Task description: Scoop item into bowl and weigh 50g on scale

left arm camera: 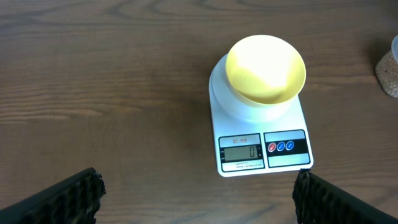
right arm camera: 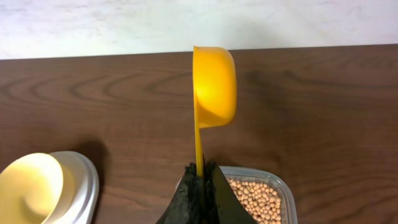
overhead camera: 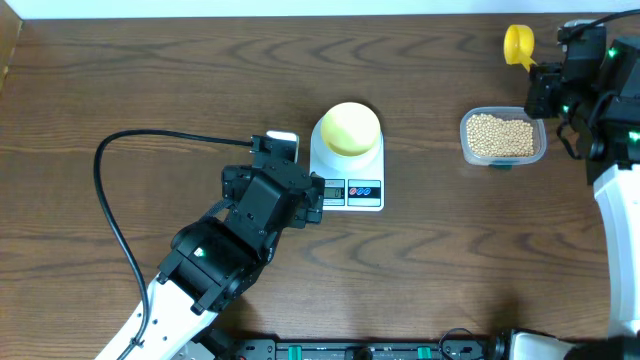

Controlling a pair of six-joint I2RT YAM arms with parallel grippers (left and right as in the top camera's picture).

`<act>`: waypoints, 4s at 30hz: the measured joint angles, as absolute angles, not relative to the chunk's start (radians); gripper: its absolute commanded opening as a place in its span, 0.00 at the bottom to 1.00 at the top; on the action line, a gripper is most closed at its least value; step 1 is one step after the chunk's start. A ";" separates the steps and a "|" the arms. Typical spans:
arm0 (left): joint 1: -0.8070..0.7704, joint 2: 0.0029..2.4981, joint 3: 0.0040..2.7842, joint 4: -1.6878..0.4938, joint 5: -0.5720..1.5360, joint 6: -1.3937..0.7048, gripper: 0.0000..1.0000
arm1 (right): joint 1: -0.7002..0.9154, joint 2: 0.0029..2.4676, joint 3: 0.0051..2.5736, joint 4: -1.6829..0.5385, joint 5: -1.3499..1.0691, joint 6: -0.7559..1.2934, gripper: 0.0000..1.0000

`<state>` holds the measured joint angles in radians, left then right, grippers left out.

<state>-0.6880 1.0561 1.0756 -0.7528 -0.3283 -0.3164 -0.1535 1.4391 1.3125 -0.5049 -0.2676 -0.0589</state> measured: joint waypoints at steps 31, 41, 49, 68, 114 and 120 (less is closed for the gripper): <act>-0.688 1.056 1.076 -0.753 -0.328 -0.316 1.00 | -0.154 1.493 1.312 -0.448 -0.257 -0.045 0.01; -0.688 1.056 1.076 -0.753 -0.329 -0.316 1.00 | -0.154 1.493 1.312 -0.448 -0.257 -0.044 0.01; -0.688 1.056 1.076 -0.753 -0.329 -0.316 1.00 | -0.154 1.493 1.312 -0.448 -0.257 -0.044 0.01; -0.688 1.056 1.076 -0.753 -0.329 -0.316 1.00 | -0.154 1.493 1.312 -0.323 -0.255 0.074 0.01; -0.462 1.056 1.076 -0.715 0.083 -0.055 1.00 | -0.154 1.493 1.313 -0.614 -0.424 0.215 0.01; -0.231 1.053 1.076 -0.748 0.349 0.113 1.00 | -0.154 1.493 1.313 -0.613 -0.426 0.209 0.01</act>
<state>-0.2306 1.0527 1.0756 -0.7479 0.3492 0.1127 -0.1535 1.4929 1.3132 -0.6128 -0.4263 0.2089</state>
